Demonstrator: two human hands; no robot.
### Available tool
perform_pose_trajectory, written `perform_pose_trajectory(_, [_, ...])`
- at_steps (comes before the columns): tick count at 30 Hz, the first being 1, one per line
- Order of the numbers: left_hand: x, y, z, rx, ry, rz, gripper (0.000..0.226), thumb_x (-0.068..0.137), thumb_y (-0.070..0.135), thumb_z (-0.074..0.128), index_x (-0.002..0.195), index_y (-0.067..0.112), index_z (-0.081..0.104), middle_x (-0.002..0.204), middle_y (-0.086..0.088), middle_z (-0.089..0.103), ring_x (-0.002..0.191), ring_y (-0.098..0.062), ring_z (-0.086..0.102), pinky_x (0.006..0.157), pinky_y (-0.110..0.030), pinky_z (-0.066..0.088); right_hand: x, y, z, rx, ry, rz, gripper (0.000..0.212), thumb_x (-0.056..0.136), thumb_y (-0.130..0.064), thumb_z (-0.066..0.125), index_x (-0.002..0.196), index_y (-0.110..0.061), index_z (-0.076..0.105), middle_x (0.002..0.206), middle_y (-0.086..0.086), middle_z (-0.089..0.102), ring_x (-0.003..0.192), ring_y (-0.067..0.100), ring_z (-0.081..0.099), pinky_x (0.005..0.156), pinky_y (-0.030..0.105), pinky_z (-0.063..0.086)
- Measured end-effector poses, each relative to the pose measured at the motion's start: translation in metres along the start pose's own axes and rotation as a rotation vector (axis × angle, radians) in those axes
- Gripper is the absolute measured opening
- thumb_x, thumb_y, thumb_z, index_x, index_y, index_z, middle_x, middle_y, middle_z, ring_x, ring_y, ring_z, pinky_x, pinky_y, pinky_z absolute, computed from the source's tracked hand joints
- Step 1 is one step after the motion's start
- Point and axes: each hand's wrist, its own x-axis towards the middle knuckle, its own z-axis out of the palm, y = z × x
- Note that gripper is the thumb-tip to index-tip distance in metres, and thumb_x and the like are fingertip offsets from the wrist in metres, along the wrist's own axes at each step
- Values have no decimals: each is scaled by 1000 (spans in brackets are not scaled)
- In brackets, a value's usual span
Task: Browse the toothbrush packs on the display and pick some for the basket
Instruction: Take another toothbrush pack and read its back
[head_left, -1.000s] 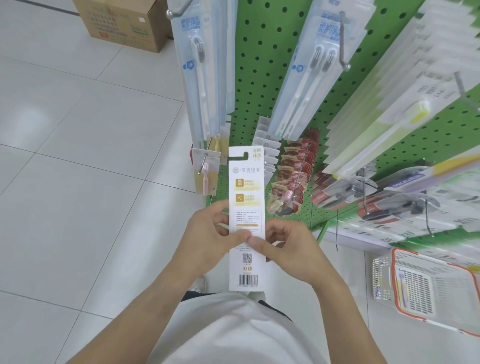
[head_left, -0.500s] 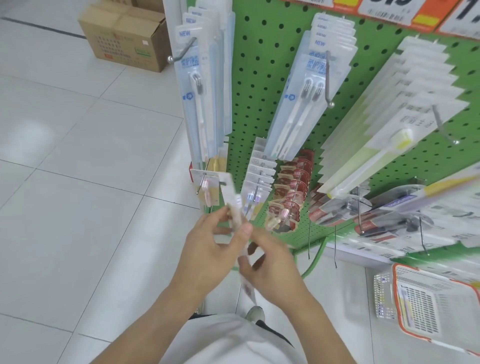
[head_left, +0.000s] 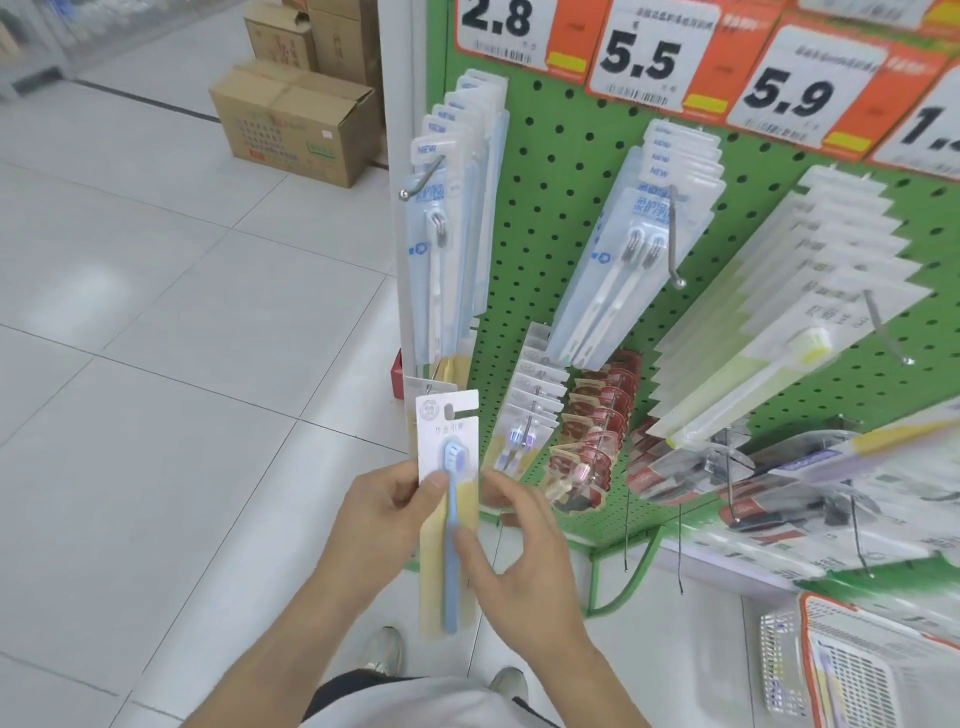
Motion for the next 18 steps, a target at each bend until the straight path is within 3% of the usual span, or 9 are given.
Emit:
perform_pose_trajectory(4, [3,5,-15,-85,-136,-76,19,100,11,60,109,11,76,101,-9,78,95,-33,75,86,-40,60,20,-8,12,163,-37,93,48,93,-23,72,136,-37,55,107,-13,71,95,13,69,80,33,57])
perform_pose_trajectory(6, [5,6,-21,-79,-62,-69,18,97,5,63,107,12,75,98,-5,79,94,-33,74,80,-37,62,29,-12,17,191,-73,96,46,94,-19,71,133,-39,58,91,-10,70,78,8,66,70,28,55])
perform_pose_trajectory(8, [11,1,-27,5,95,-34,18,97,4,61,104,16,73,95,2,78,89,-27,74,81,-44,61,33,-12,24,206,-83,120,45,94,-13,68,128,-43,61,85,-5,68,67,8,59,65,22,51])
perform_pose_trajectory(11, [18,-5,-31,146,216,30,22,98,10,56,102,25,71,93,11,77,84,-18,74,82,-46,59,37,-5,37,170,-91,179,45,95,-16,64,127,-47,60,87,-2,68,68,14,61,66,22,52])
perform_pose_trajectory(14, [25,-10,-31,285,229,54,23,99,15,55,97,33,69,88,13,75,79,-14,73,76,-35,57,35,-3,47,76,-94,195,42,96,-22,60,132,-42,57,86,-7,68,67,11,63,65,31,55])
perform_pose_trajectory(18, [33,-17,-33,444,241,82,22,98,15,57,96,34,68,81,12,71,68,-4,64,59,-15,46,33,-4,57,59,-94,243,40,97,-20,57,129,-43,52,85,-8,65,59,9,63,58,26,51])
